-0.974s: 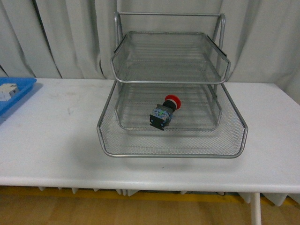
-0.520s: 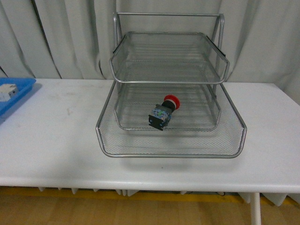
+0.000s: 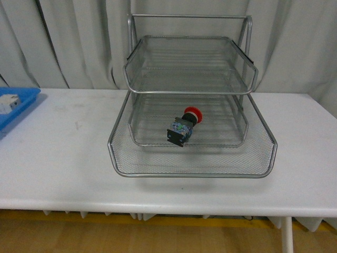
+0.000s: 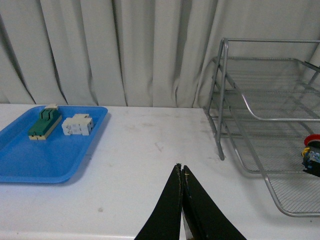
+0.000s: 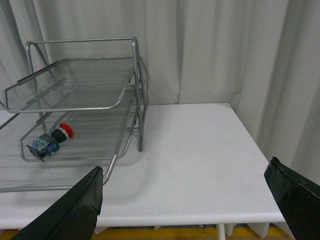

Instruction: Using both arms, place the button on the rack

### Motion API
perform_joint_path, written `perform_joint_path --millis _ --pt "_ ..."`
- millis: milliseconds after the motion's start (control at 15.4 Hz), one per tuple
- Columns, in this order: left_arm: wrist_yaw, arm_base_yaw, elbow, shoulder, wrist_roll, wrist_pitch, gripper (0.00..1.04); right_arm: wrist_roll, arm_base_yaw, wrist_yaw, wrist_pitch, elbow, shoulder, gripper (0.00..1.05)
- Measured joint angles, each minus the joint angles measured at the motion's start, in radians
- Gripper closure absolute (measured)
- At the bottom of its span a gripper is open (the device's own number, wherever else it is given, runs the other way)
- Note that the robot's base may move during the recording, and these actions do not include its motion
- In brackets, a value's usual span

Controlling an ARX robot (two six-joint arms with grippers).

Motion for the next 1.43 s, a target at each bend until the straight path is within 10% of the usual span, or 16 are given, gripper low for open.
perform_joint_path --millis 1429 --pt "0.000 0.000 -0.045 -0.543 0.000 -0.489 1.03 0.000 0.000 0.000 0.000 0.000 0.000 0.06"
